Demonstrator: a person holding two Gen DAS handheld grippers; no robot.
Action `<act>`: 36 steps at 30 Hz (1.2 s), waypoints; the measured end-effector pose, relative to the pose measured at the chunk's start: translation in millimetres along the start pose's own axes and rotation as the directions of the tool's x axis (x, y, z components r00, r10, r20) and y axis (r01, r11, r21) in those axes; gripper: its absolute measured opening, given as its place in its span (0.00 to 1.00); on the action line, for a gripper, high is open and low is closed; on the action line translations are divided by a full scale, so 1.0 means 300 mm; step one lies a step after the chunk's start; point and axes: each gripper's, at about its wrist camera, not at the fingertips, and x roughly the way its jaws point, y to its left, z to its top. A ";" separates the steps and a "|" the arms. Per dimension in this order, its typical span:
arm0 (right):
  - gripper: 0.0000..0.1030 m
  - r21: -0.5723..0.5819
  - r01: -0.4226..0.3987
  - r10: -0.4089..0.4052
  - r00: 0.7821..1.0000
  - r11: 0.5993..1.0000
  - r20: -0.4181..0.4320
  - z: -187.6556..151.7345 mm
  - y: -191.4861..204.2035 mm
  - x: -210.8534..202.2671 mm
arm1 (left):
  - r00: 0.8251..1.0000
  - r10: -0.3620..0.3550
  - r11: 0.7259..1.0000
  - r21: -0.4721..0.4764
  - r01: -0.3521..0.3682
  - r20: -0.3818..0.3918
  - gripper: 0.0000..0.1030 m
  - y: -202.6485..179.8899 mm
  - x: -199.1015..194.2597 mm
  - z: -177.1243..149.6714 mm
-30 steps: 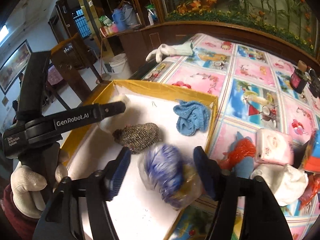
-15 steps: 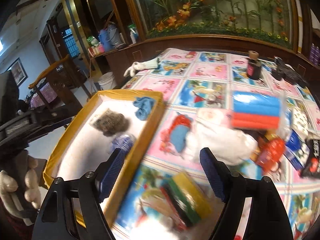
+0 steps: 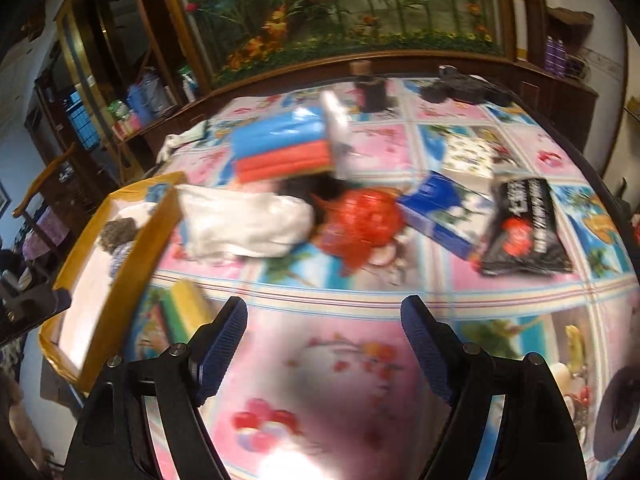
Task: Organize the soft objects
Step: 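Open both tools over the box to drop the bag and packet, then withdraw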
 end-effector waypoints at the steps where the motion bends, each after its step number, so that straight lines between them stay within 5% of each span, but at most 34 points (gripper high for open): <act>1: 0.77 0.007 0.013 -0.013 1.000 1.000 0.002 -0.006 -0.021 -0.001 | 1.000 0.007 1.000 -0.004 -0.007 -0.011 0.62 -0.001 0.010 -0.008; 10: 0.78 0.113 -0.027 0.026 1.000 0.993 0.011 0.004 -0.147 0.006 | 0.994 0.069 0.995 0.075 -0.063 -0.088 0.62 -0.112 0.133 -0.040; 17: 0.78 0.146 -0.060 0.057 0.998 0.988 0.019 -0.001 -0.189 0.021 | 0.969 0.193 0.979 0.096 -0.180 -0.152 0.62 -0.163 0.306 -0.031; 21: 0.78 0.152 -0.063 0.060 0.998 0.986 0.022 -0.002 -0.193 0.020 | 0.966 0.209 0.972 0.143 -0.188 -0.151 0.62 -0.200 0.355 -0.025; 24: 0.78 0.158 -0.069 0.067 0.998 0.985 0.020 -0.004 -0.194 0.019 | 0.974 0.160 0.972 0.199 -0.128 -0.157 0.62 -0.247 0.368 -0.037; 29: 0.78 0.169 -0.076 0.074 0.997 0.983 0.014 -0.002 -0.194 0.028 | 0.980 0.135 0.943 0.324 -0.082 -0.145 0.28 -0.311 0.365 -0.083; 36: 0.78 0.174 -0.082 0.081 0.997 0.981 0.016 -0.003 -0.194 0.029 | 0.982 0.111 0.956 0.287 -0.063 -0.151 0.28 -0.281 0.349 -0.079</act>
